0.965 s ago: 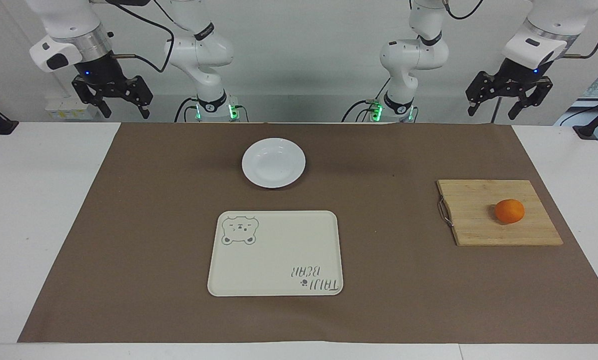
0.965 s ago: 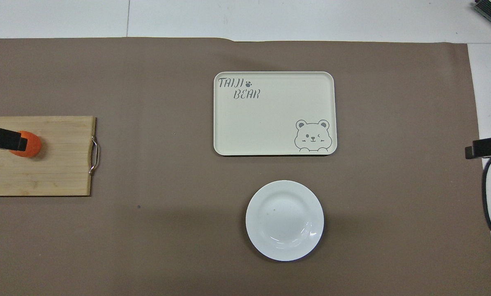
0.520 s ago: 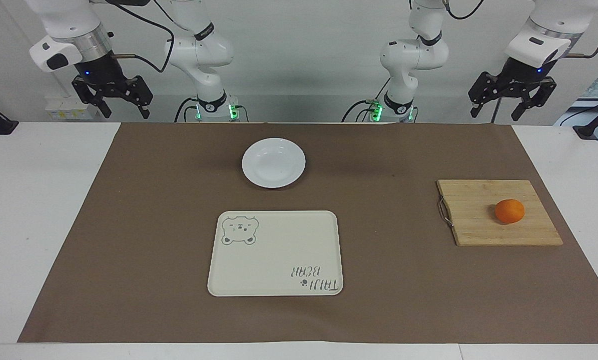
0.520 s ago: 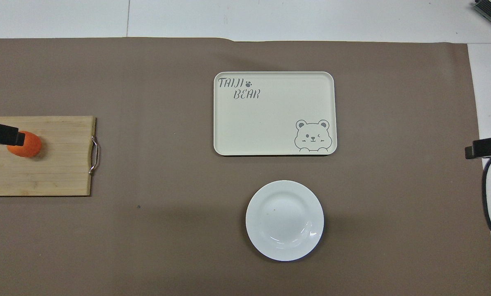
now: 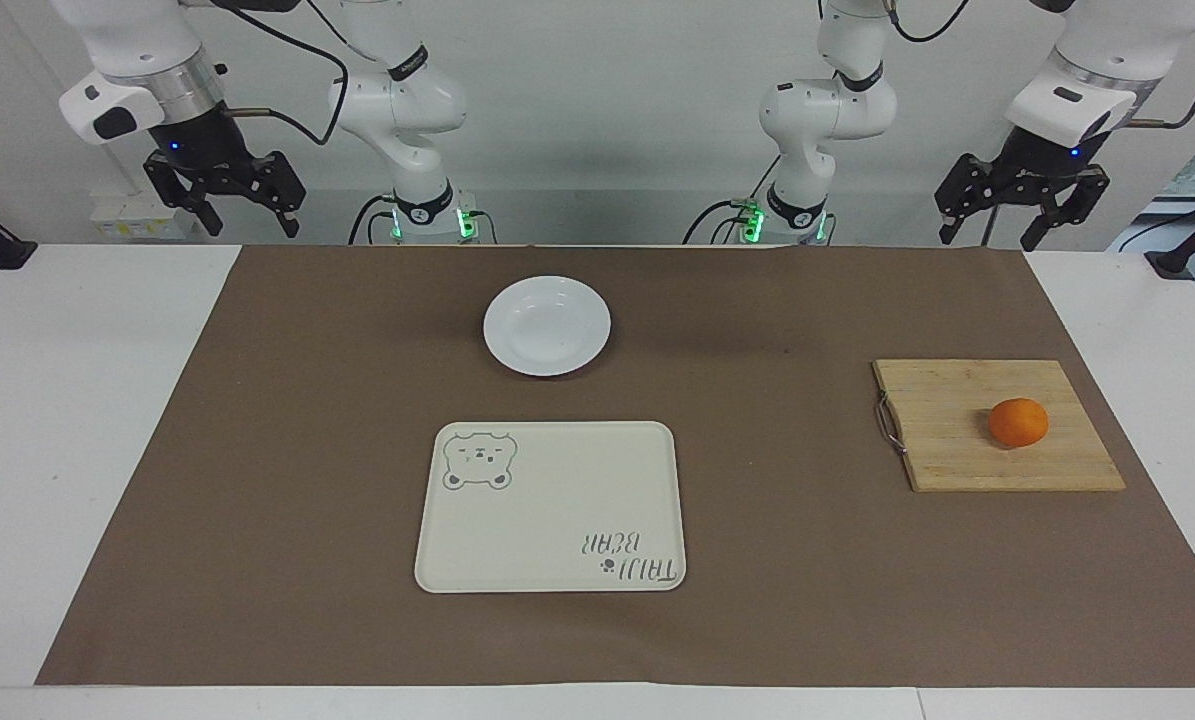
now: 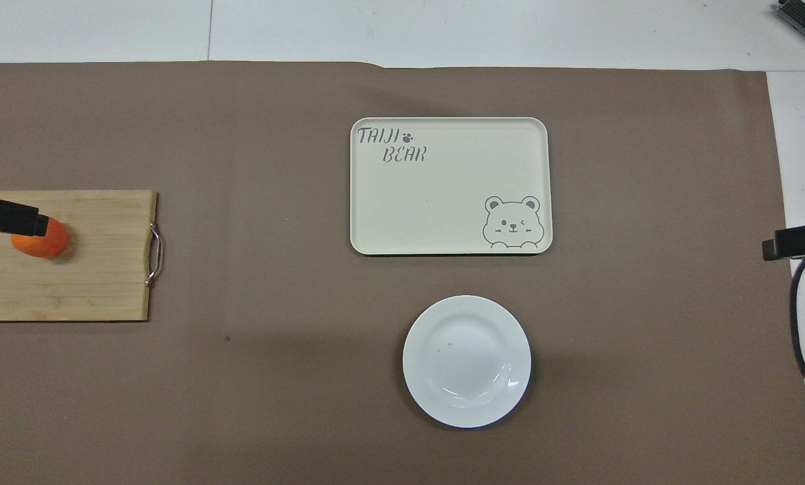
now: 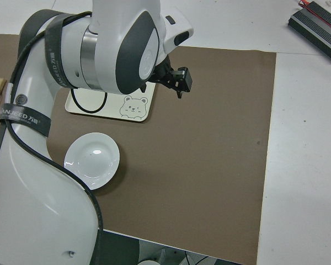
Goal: Place orange and plate with both arms
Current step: 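Close the left gripper around the orange on the wooden board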
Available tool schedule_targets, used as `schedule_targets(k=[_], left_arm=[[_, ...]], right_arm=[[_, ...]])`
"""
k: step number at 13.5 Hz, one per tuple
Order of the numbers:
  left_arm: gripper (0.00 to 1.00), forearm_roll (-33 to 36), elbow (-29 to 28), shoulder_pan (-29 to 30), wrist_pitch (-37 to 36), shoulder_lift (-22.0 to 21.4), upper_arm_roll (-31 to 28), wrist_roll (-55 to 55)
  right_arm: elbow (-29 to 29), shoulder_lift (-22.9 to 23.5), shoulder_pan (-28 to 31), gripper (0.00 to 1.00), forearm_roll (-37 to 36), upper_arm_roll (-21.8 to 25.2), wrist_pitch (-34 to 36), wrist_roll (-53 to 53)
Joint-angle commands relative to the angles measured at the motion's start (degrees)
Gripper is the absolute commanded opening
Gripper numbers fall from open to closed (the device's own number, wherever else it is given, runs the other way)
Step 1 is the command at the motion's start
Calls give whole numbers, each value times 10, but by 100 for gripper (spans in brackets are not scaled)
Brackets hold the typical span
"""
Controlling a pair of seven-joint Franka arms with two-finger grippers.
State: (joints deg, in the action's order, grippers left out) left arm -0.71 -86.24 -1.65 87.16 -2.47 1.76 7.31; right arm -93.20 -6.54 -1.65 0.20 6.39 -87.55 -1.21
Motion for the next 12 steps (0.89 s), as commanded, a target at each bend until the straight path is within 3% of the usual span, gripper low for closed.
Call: schedule_targets(k=[1,7,12], left_arm=[[100,8,-58,27,49,-17,3,44],[100,6,-173,89,202,-2,4,203],[100,2,-184,128,280,49,4,219]], right_arm=[[0,-6,2,100,-8,-2,9,-10],[0,-6,2,100,-8,-2,9,-10],[0,-6,2,100,-8,-2,8,-10]])
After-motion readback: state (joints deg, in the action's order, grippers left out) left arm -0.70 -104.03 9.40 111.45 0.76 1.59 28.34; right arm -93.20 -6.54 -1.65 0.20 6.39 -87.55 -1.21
